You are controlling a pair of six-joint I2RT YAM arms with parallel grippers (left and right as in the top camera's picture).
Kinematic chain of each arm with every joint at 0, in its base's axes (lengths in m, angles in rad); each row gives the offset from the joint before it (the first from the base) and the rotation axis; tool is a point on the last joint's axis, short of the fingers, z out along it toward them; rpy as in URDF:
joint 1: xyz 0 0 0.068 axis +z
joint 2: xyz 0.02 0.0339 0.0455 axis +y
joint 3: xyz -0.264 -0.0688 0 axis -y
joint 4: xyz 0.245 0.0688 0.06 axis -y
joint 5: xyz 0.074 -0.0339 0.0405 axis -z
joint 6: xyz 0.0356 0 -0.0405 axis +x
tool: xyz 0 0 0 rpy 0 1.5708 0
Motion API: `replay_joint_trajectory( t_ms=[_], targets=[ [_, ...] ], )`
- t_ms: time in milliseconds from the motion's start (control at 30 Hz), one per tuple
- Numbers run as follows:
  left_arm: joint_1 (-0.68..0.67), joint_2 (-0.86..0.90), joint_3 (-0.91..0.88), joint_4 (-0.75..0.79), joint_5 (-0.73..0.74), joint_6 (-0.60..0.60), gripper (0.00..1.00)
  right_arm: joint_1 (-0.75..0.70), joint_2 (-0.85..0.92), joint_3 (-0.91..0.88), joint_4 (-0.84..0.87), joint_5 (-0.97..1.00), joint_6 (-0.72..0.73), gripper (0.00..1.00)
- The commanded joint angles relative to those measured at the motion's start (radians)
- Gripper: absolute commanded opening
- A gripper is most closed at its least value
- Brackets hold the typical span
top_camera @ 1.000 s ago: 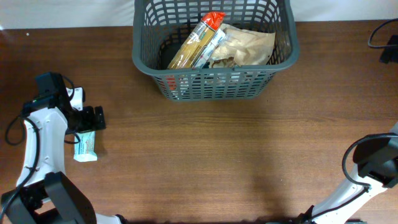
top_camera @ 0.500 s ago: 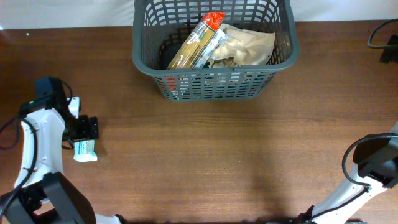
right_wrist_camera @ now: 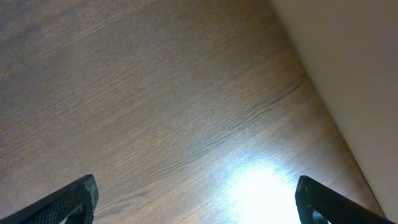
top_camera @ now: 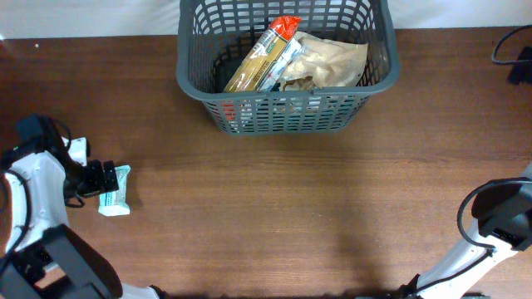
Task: Pack container
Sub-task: 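Lower the left gripper and grasp the mint-green toilet paper pack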
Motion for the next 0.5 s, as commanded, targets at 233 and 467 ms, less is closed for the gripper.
replay_joint_trajectory(
  t_ms=[233,467],
  targets=[
    [0.001,0.14,-0.007,0.051,0.074,0.065,0.99,0.002,-0.022,0.005,0.0,-0.002,0.005,0.99],
    [0.002,0.178,-0.007,0.062,0.082,0.079,0.99,0.002,-0.022,0.005,0.0,-0.002,0.005,0.99]
  ],
)
